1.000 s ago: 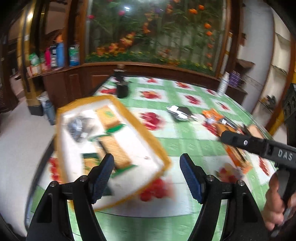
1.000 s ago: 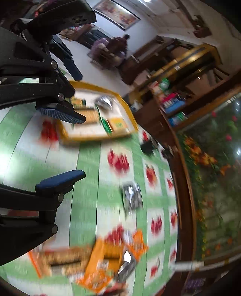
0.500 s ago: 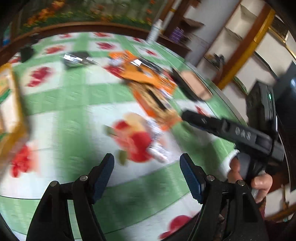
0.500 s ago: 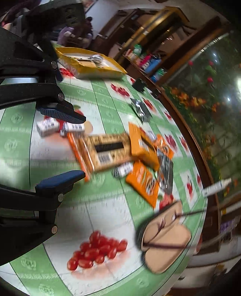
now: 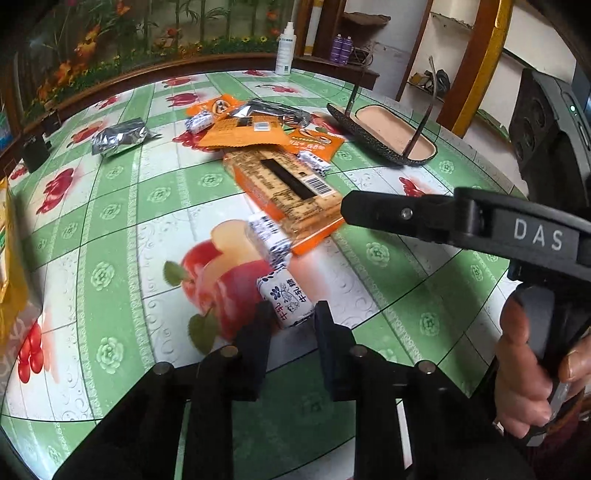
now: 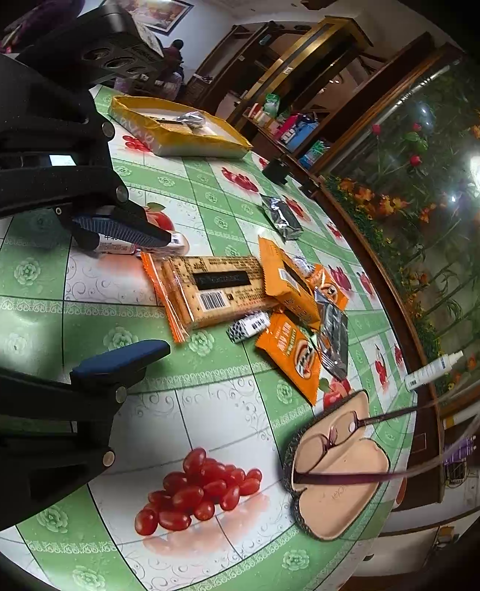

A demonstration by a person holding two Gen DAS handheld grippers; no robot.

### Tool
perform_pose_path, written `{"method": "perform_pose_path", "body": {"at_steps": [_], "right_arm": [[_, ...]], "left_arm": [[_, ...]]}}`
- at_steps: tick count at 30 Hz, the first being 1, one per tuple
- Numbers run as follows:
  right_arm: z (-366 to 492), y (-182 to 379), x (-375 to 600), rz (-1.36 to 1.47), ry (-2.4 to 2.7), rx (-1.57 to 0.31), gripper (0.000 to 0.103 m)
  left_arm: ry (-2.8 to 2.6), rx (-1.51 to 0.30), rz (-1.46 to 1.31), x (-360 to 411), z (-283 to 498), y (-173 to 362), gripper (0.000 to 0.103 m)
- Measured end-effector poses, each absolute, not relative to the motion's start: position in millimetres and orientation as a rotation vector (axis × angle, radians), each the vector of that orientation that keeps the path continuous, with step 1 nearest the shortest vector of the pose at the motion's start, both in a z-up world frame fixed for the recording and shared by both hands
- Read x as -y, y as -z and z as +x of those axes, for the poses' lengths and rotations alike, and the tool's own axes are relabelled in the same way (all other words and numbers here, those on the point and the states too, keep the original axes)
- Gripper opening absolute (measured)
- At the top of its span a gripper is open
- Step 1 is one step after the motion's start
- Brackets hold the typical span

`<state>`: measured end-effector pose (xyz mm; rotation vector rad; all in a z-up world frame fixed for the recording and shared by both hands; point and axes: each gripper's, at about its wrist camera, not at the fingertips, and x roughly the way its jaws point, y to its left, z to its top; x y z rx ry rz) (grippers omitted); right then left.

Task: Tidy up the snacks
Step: 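Move both tools back toward the small white milk candy packs on the table, then grasp a white milk candy pack with the right tool while the left tool grasps another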

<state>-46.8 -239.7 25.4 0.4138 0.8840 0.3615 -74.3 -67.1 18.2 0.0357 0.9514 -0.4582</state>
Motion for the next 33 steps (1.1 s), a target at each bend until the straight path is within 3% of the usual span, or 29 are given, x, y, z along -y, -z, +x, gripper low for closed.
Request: {"method": "perform_pose_path", "body": {"at_steps": [6,10,11,22,33], "right_arm": [[-44.8,-24.8,207.0,0.351,-0.419,-0.908,0.055],[-37.9,-20.0,177.8,0.258,-0.407,-0.938,0.030],[-36.8,-19.4,173.1,0.236,-0.397,-0.938,0.028],[-31.0,-24.5,132.3,-0.020,-0.308,-0.909,0.027],[-27.9,-26.1,120.0,-0.065,-0.312,-0.910,0.027]], "left_arm": [[0.401,-0.943,-0.013,29.4,-70.3,-17.2,0.022],[0.368,-0.942,-0.051,6.8,-69.3,-17.0,0.022],[0.367,-0.941,-0.053,4.7,-69.0,-16.9,0.022],[0.371,-0.954,-0.084,-1.1,-65.1,-17.0,0.023],[0.328,-0.944,-0.072,-8.2,-63.0,-17.2,0.023]]}}
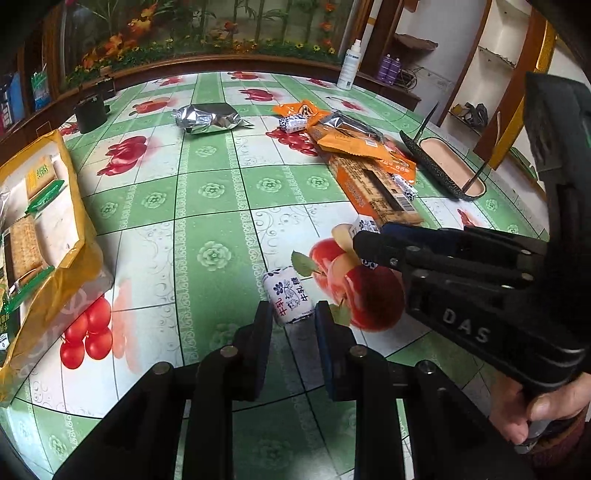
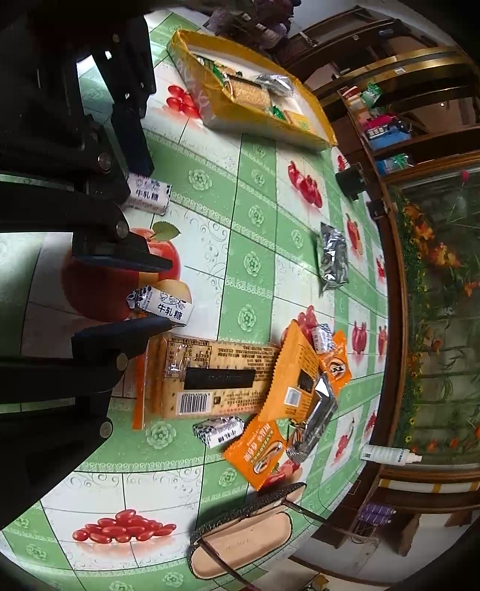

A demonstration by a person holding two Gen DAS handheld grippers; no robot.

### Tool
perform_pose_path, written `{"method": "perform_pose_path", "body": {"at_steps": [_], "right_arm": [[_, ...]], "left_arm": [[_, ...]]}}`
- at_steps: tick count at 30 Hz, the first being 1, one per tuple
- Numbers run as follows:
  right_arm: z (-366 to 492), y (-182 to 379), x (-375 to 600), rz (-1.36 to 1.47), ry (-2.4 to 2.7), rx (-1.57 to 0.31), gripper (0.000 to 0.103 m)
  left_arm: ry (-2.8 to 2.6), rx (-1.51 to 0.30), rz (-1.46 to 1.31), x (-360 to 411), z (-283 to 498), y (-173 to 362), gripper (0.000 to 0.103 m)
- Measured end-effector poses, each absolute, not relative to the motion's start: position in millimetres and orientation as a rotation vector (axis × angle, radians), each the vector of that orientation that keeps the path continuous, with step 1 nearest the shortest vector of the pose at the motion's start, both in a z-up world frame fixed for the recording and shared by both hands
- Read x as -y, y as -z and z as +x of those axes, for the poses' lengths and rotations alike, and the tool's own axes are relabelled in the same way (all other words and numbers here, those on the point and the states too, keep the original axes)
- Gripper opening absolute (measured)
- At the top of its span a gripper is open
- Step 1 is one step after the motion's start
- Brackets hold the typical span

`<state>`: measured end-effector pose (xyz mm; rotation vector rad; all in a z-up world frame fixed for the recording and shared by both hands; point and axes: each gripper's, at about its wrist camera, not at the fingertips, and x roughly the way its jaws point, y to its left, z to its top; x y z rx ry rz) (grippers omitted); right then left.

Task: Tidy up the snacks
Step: 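Grasp a white milk candy pack with the right tool while the left tool grasps another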

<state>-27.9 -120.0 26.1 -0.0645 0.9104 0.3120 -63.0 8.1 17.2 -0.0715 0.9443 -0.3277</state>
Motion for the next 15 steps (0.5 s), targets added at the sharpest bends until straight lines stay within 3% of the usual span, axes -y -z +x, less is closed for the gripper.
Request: {"method": "perform_pose_path", "body": {"at_steps": [4,15], "right_arm": [[-26.5,-23.8,118.7,-0.085,-0.274,-0.903,0.015],[-41.7,-32.0,132.7,0.000,-0.313,-0.887,0.014]], "left_arm": [[0.328,-0.948,-0.086,-11.5,-59.8,-16.7,0.023],[0.331,-0.928,-0.124,-19.9,-62.0,-18.8,0.020]]}}
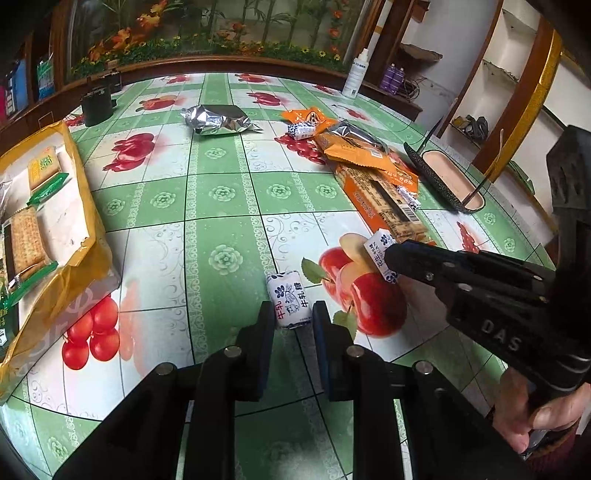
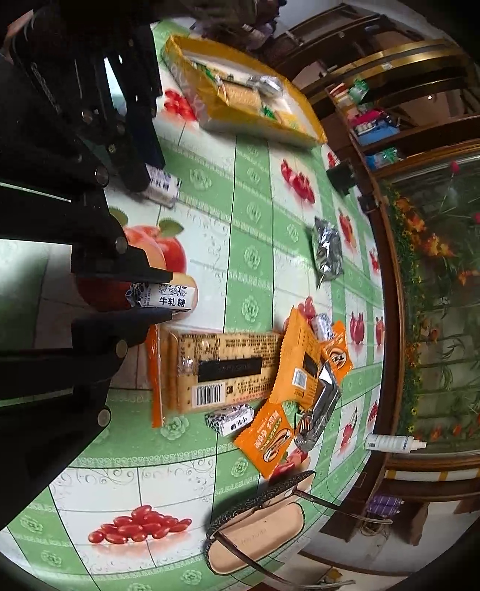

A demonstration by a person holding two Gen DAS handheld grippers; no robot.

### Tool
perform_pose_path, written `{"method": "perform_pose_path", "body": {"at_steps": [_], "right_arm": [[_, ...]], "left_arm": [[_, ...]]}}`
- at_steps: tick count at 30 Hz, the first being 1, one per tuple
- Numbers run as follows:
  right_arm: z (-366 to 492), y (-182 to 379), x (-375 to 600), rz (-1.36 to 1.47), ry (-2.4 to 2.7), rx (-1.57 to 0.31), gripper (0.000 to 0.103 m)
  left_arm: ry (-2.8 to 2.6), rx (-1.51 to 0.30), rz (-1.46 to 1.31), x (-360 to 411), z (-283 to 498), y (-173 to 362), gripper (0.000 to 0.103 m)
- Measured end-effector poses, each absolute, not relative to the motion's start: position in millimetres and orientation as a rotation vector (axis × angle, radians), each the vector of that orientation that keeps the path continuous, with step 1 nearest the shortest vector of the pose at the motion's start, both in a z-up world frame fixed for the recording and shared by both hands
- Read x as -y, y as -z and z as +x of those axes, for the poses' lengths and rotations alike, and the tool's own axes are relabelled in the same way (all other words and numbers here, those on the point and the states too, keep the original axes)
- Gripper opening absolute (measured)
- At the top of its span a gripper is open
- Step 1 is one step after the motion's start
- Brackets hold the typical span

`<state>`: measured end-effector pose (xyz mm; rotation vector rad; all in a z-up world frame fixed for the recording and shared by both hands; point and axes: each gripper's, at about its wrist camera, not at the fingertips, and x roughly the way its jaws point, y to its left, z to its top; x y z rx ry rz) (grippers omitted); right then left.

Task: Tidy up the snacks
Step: 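Grasp a white milk candy pack with the right tool while the left tool grasps another, then carry both white candy packs over the box with both tools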

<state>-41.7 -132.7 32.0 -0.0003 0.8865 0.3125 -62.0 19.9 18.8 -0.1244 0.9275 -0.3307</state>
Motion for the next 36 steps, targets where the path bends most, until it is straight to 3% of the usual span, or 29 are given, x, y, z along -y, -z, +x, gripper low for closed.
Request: {"method": "perform_pose_path", "body": {"at_steps": [18,36], "right_arm": [[-49.3,-47.8,104.2,0.026,-0.428,-0.876,0.014],[-36.4,-83.7,8.6,-0.012,-0.617,-0.833,0.014]], "left_arm": [[0.279,-0.831,-0.170,-54.5,-73.1,-54.2,0.020],[0.045,-0.704,-0.332,-187.5,-91.5,-81.5,0.020]]}}
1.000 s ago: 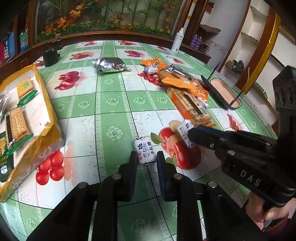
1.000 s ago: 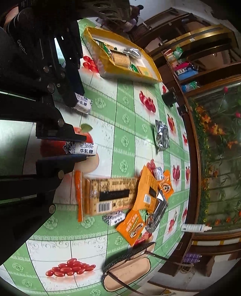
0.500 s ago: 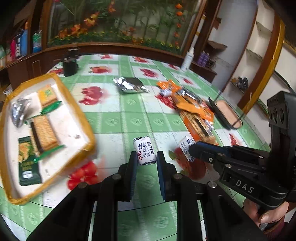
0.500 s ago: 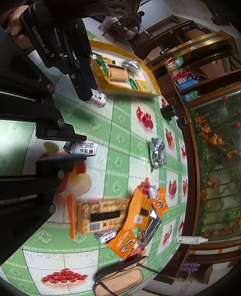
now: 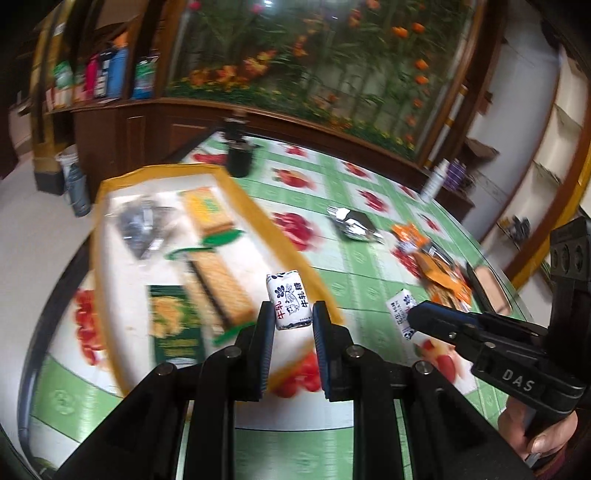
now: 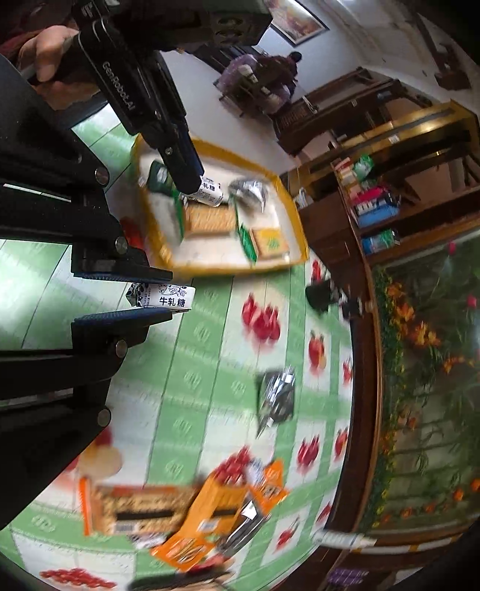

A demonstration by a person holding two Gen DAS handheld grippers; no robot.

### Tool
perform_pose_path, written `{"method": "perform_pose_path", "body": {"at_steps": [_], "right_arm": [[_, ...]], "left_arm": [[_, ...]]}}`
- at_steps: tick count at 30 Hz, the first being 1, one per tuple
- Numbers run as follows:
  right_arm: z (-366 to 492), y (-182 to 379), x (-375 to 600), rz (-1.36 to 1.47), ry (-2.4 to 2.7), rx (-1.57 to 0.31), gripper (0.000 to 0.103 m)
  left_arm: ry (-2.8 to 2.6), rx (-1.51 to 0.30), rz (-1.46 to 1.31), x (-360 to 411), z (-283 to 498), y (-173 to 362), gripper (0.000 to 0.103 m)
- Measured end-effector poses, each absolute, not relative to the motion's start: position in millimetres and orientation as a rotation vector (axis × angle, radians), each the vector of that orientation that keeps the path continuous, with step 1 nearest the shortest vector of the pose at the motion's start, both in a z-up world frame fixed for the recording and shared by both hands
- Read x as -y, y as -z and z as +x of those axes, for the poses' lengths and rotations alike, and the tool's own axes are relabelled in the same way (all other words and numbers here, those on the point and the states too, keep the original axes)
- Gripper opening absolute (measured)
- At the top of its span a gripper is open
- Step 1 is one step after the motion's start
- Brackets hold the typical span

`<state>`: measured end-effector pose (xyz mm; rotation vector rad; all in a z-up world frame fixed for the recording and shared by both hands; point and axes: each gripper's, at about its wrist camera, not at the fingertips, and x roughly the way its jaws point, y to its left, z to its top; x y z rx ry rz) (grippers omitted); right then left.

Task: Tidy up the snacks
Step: 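Carry both white candy packs over the box with both tools, then open both tools to drop the white candy packs into the box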

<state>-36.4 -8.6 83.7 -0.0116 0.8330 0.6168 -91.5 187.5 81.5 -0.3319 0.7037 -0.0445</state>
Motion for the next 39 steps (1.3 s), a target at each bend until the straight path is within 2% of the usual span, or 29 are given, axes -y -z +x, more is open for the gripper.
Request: {"method": "perform_pose_path", "body": {"at_steps": [5,14,23,32,39], "right_arm": [[-27.7,-86.9,-35.6,-0.028,-0.696,-0.830,0.015],[1.6,-60.8,-95.8,-0.081,-0.711,-0.901,0.015],[14.2,-33.2,-109.2,-0.129,-0.680,-0.948,0.015],[12.1,-32.3,-111.8,-0.141,-0.682,-0.940,0.015],[7.8,-37.6,-102.8,-0.103,-0.716,-0.949,0.017]], "left_arm": [[-0.019,-0.703,-0.377,-219.3,-93.2,-71.2,0.020],[-0.075,-0.750,-0.394,-244.4,-88.7,-46.7,0.020],[-0.096,-0.776,-0.389,-249.9,-83.4,-35.0,0.020],[-0.107,-0.780,-0.398,-252.0,-83.2,-35.7,0.020],[-0.102,-0.762,-0.386,-244.6,-85.6,-47.8,0.024]]}}
